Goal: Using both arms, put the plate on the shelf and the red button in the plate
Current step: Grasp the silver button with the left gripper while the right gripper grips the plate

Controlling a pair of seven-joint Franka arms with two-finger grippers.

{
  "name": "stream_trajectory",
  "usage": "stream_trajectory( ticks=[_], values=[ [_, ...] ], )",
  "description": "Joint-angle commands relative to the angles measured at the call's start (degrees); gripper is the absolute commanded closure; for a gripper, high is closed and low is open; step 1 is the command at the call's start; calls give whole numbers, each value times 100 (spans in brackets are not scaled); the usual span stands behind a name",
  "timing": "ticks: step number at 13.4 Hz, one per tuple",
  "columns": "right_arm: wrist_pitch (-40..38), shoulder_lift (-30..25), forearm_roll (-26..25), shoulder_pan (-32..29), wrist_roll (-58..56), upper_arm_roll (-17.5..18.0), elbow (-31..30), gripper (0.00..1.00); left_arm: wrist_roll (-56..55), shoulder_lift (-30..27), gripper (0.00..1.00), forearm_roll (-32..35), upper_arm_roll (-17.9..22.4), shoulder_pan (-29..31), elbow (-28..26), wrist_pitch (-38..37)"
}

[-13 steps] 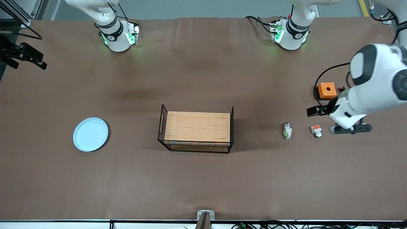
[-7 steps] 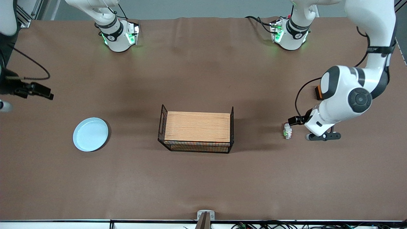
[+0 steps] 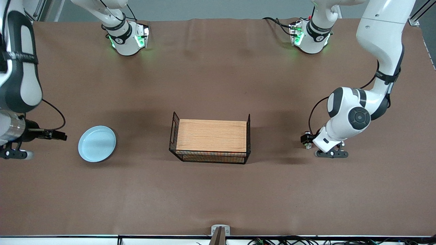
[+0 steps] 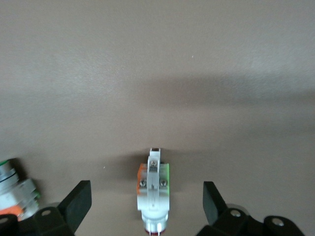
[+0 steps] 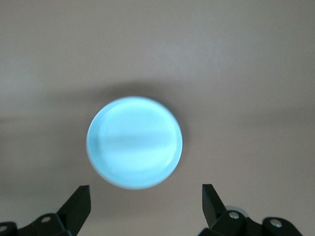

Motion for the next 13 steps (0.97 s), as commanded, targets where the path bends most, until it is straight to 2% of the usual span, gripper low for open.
stream_trajectory(
  ticks=[1,3,5,8,12,13],
  values=[
    [1135,-40,50,-128,-361,63,-777,0,39,-7,0,115,-45,18,-262,383],
    [2120,-14,285,-233,-563,81,-1436,0,31,124,0,115,-71,10,-271,524],
    [2720,213,698,-329,-1194,72,-1712,0,4,239,4,115,-71,1,-280,708],
    [3090,635,1357,-532,-2161,81,-1712,0,-31,274,19,115,-71,1,-280,736],
    [3285,891,1386,-620,-2287,63,-1712,0,-31,283,42,124,-71,9,-289,736],
    [3294,961,1386,-629,-2279,63,-1704,0,21,283,51,124,-71,18,-289,718]
  ],
)
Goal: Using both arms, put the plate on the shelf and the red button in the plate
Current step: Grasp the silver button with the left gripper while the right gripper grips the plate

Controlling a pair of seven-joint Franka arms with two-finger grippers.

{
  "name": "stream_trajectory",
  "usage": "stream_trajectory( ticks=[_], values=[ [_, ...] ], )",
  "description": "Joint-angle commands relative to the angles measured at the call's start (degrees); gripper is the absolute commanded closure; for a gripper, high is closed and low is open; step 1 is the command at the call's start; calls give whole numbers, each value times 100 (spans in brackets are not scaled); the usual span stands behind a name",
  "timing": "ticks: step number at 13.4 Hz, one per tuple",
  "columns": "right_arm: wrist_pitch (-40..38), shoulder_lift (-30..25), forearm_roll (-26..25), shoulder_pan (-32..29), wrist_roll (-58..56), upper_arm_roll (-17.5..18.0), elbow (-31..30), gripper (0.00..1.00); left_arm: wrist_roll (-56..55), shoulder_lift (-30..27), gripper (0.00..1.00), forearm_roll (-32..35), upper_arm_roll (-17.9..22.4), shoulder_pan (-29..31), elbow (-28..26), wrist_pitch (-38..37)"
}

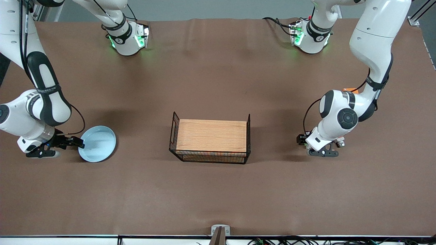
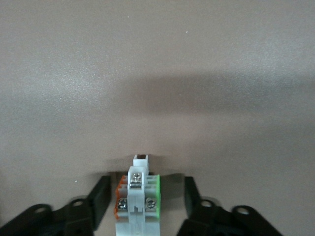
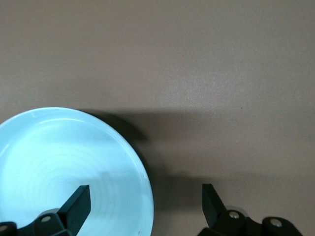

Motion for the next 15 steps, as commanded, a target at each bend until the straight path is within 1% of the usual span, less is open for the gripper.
stream_trajectory(
  ticks=[1,4,5,6,8,12,14,15],
  values=[
    [101,105,159,-89,-130,63,19,0,23,-29,57,94,-9,27,-52,69],
    [145,193,159,-125,-86,54,19,3,-65,-29,71,94,-9,19,-43,60],
    [145,245,159,-142,-86,54,11,3,-65,-29,72,85,-9,19,-43,60],
    [137,272,159,-195,-86,54,11,6,-65,-37,72,85,-9,19,-43,60],
    [93,272,159,-186,-78,54,11,17,-56,-37,72,93,-9,19,-43,52],
    [75,272,159,-169,-78,54,-7,60,-56,-81,71,85,-9,19,-26,43],
    [66,272,159,-178,-78,54,-16,76,-56,-212,71,85,-9,36,-8,-71],
    [14,264,159,-178,-78,54,-16,85,-56,-283,71,85,-9,45,27,-263]
  ],
)
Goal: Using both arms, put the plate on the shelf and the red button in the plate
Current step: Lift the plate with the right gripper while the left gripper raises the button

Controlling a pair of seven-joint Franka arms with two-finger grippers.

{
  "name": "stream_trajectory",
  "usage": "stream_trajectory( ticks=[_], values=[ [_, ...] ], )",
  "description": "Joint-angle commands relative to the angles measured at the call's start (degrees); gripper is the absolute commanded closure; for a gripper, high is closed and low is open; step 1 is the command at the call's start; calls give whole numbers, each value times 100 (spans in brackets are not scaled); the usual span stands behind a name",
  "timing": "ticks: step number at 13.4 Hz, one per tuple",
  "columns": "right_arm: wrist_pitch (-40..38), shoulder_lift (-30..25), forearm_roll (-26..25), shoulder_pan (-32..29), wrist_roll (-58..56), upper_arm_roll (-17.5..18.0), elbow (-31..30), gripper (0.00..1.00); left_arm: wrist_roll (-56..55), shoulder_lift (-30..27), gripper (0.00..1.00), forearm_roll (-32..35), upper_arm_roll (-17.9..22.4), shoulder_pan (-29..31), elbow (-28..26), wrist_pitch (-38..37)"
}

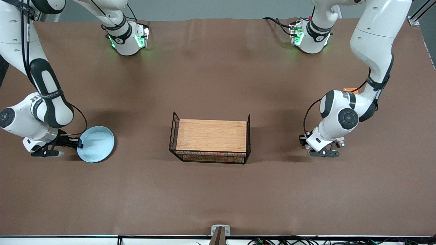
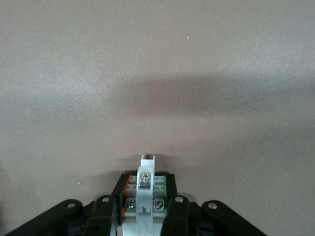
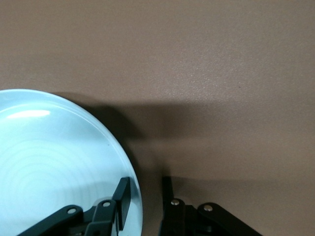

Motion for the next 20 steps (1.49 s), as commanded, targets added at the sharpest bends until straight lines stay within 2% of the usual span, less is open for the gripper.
stream_trajectory(
  ticks=[1,2,4,8,11,13,16,20],
  values=[
    [-179,-21,136,-76,-71,50,-18,94,-52,-339,71,84,-10,32,-1,-355],
    [-259,-91,136,-76,-62,50,-18,99,-52,-418,71,84,-10,41,17,-417],
    [-477,-344,136,-68,226,50,8,100,-52,-603,71,84,-19,41,17,-470],
    [-2205,-1319,31,-33,963,15,297,100,-43,-972,71,67,-19,67,288,-1241],
    [-3936,-1883,-591,107,2884,94,972,100,-43,-1105,71,32,-19,67,762,-1997],
    [-4888,-2216,-593,441,4054,94,1378,100,-34,-1140,71,-65,-19,67,1044,-2376],
    [-5417,-2753,-576,1020,5723,103,1405,100,-16,-1394,71,-100,-10,111,1177,-2693],
    [-5621,-3202,-391,2065,8351,121,1449,100,18,-1886,71,-294,-1,260,1186,-3080]
  ],
)
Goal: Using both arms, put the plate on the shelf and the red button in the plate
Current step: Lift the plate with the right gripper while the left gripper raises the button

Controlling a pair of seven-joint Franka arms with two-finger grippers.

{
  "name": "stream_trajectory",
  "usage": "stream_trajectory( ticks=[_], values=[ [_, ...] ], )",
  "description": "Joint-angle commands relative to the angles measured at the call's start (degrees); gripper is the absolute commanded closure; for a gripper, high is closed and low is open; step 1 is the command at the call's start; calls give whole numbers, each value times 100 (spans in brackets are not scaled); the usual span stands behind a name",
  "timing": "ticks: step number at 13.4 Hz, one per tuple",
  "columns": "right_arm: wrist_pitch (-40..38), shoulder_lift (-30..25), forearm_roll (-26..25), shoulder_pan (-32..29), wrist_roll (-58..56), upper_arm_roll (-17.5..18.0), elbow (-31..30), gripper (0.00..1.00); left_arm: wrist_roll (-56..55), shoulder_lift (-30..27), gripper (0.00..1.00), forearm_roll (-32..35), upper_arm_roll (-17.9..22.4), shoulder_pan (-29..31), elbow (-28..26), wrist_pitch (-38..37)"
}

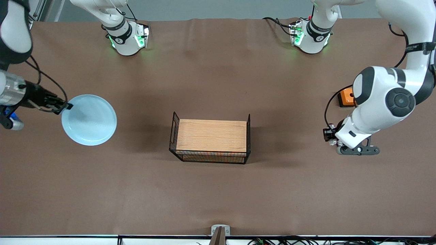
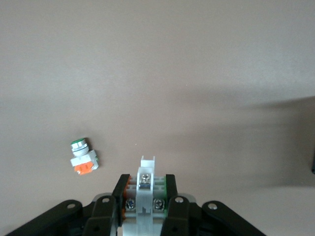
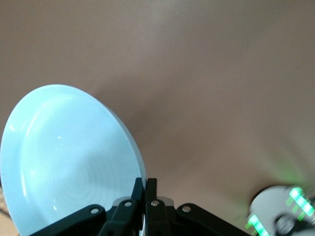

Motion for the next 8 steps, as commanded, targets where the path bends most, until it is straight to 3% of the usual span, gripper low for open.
stream_trajectory(
  ticks=[1,5,8],
  values=[
    [-87,-292,66,925,2087,-30,73,100,18,-473,71,-121,-11,172,24,-456],
    [18,-302,145,2262,4719,-48,443,100,-166,-597,71,-594,15,172,1014,-1816],
    [579,-249,75,2896,6222,-57,434,100,-1148,-588,71,-666,-20,129,1632,-2382]
  ],
)
